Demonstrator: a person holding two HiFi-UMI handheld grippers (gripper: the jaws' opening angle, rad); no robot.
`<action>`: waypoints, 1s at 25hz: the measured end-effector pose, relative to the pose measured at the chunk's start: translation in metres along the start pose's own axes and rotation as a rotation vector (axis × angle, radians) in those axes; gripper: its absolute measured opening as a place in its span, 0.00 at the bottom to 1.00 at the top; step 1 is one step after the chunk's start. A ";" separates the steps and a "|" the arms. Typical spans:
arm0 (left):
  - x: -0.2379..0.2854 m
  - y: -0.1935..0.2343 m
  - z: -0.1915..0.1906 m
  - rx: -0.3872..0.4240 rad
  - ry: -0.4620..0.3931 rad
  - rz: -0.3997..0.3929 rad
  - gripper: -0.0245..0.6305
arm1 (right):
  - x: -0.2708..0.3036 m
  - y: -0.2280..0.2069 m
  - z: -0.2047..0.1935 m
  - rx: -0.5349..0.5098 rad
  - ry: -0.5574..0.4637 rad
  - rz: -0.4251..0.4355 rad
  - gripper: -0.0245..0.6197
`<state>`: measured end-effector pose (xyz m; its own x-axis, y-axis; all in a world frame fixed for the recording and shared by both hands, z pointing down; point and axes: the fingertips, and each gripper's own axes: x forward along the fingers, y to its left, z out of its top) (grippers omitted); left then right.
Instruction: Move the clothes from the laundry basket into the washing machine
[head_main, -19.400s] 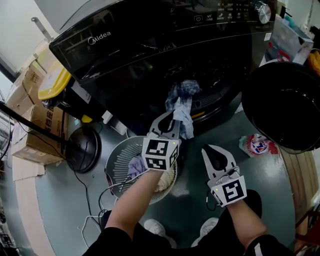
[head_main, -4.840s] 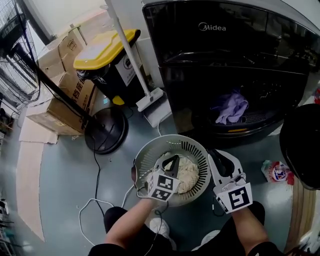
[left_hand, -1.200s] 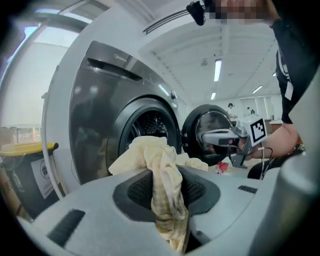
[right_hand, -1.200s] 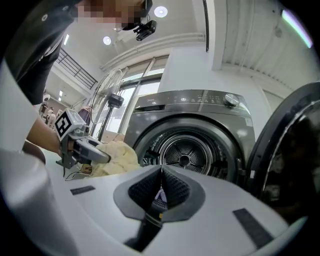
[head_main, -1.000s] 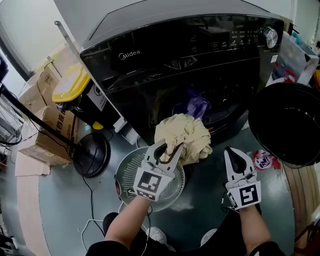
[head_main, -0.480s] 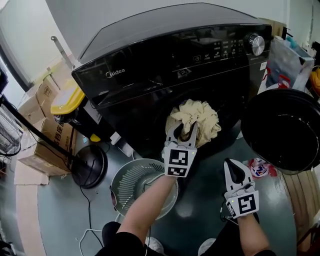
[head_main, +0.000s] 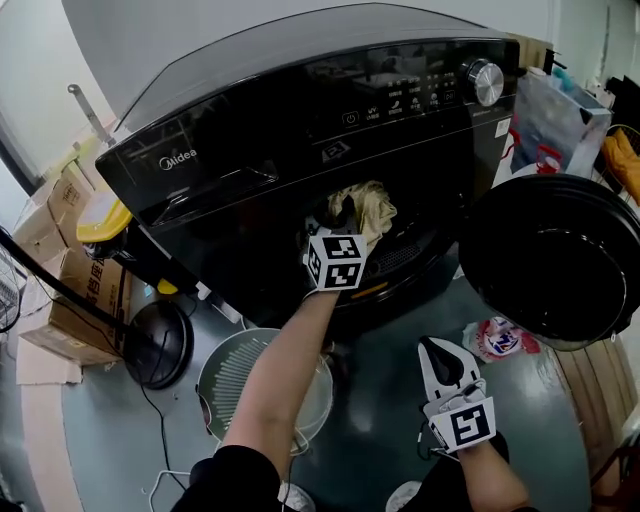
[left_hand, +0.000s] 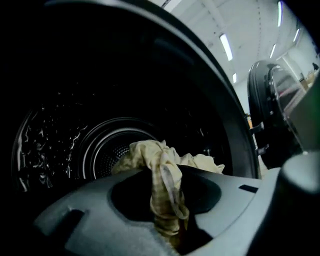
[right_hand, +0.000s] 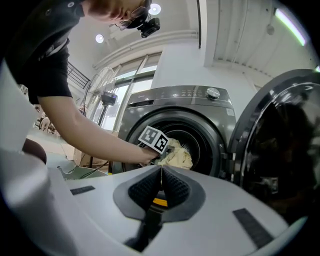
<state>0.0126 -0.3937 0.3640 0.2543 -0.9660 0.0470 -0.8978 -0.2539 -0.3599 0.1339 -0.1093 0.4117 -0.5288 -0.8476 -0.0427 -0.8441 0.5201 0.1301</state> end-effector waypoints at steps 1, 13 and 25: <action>0.010 0.002 -0.012 0.006 0.042 0.007 0.23 | -0.001 0.000 -0.001 -0.003 0.001 0.000 0.05; 0.004 -0.003 -0.063 -0.067 0.138 -0.037 0.59 | -0.001 0.006 0.005 -0.035 -0.021 0.009 0.05; -0.100 -0.037 -0.006 -0.137 -0.071 -0.130 0.60 | 0.010 0.015 0.027 -0.043 -0.040 0.016 0.05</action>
<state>0.0177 -0.2884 0.3784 0.3913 -0.9201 0.0176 -0.8951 -0.3849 -0.2252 0.1133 -0.1075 0.3867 -0.5458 -0.8341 -0.0793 -0.8316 0.5277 0.1733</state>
